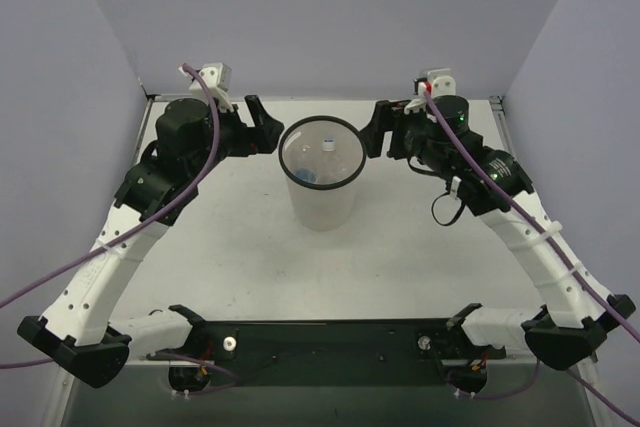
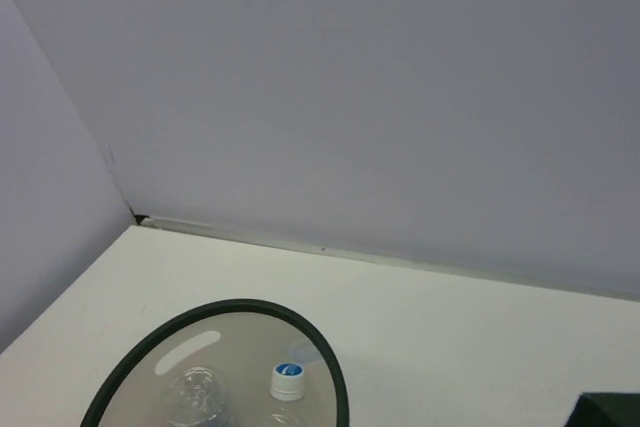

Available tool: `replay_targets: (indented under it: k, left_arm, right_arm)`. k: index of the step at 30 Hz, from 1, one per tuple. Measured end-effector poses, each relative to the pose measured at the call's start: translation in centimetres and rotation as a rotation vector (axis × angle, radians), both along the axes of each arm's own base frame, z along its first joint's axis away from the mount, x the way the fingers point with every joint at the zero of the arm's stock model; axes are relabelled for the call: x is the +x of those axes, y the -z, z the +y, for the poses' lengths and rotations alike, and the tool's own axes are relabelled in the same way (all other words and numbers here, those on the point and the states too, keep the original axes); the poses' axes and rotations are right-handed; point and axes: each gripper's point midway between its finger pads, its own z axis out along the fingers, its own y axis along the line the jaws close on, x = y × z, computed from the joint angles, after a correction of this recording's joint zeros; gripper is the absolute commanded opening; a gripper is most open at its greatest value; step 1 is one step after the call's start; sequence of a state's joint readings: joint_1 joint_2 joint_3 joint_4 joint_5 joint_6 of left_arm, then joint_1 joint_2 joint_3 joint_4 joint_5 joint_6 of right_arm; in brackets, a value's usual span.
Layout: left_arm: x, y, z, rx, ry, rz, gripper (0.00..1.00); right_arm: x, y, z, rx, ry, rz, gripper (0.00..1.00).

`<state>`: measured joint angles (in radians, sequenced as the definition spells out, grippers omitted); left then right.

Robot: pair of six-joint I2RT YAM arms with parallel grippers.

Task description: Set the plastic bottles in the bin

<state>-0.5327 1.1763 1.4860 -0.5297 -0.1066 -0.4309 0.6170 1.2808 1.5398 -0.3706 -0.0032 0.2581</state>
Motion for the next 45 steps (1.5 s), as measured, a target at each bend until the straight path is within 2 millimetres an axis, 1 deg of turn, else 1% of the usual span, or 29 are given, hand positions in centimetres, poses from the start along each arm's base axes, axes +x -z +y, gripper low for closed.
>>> replay_targets:
  k: [1, 2, 3, 5, 8, 10, 11, 13, 17, 21, 25, 28, 33, 37, 45]
  left_arm:
    - [-0.3, 0.2, 0.0, -0.004, 0.004, 0.013, 0.98]
    - [-0.5, 0.4, 0.0, -0.006, 0.006, 0.022, 0.97]
    - [-0.8, 0.6, 0.1, -0.011, 0.008, 0.033, 0.97]
    - [-1.3, 1.0, 0.1, -0.019, 0.014, 0.057, 0.97]
    - [-2.1, 1.6, 0.2, -0.033, 0.021, 0.093, 0.98]
    - [-2.8, 2.0, 0.3, -0.043, 0.023, 0.117, 0.98]
    - [-3.1, 2.3, 0.4, -0.046, 0.026, 0.128, 0.97]
    - [-3.9, 2.8, 0.6, -0.056, 0.027, 0.143, 0.98]
    - [-5.5, 4.2, 1.5, -0.056, 0.023, 0.172, 0.97]
    - [-7.3, 5.6, 2.5, -0.063, 0.019, 0.185, 0.97]
    - [-9.2, 8.0, 3.5, -0.08, 0.012, 0.203, 0.97]
    - [-10.1, 9.5, 4.0, -0.089, 0.005, 0.221, 0.97]
    - [-10.7, 9.6, 4.2, -0.118, -0.002, 0.217, 0.97]
    - [-11.0, 10.2, 4.5, -0.128, -0.012, 0.22, 0.97]
    - [-10.9, 10.0, 4.3, -0.143, -0.005, 0.21, 0.97]
  right_arm:
    - [-0.6, -0.4, -0.8, 0.008, 0.022, -0.004, 0.75]
    - [-1.1, -0.7, -1.3, 0.018, 0.036, -0.002, 0.8]
    - [-1.7, -0.9, -2.0, 0.024, 0.055, 0.001, 0.81]
    - [-2.8, -1.3, -3.2, 0.042, 0.091, 0.009, 0.92]
    - [-4.3, -1.3, -4.8, 0.06, 0.138, 0.035, 0.93]
    - [-5.3, -0.8, -5.7, 0.077, 0.17, 0.068, 0.93]
    - [-5.8, -0.5, -6.1, 0.081, 0.184, 0.085, 1.0]
    - [-6.6, 0.4, -6.7, 0.093, 0.208, 0.121, 1.0]
    - [-8.2, 2.9, -7.8, 0.097, 0.255, 0.199, 1.0]
    - [-9.4, 4.5, -9.2, 0.102, 0.31, 0.238, 1.0]
    - [-10.9, 5.8, -10.7, 0.107, 0.348, 0.247, 1.0]
    - [-11.8, 6.5, -11.6, 0.099, 0.363, 0.248, 1.0]
    - [-12.3, 6.4, -12.3, 0.101, 0.376, 0.231, 1.0]
    - [-12.6, 6.9, -12.8, 0.092, 0.382, 0.228, 1.0]
    - [-13.0, 8.0, -13.5, 0.073, 0.4, 0.228, 1.0]
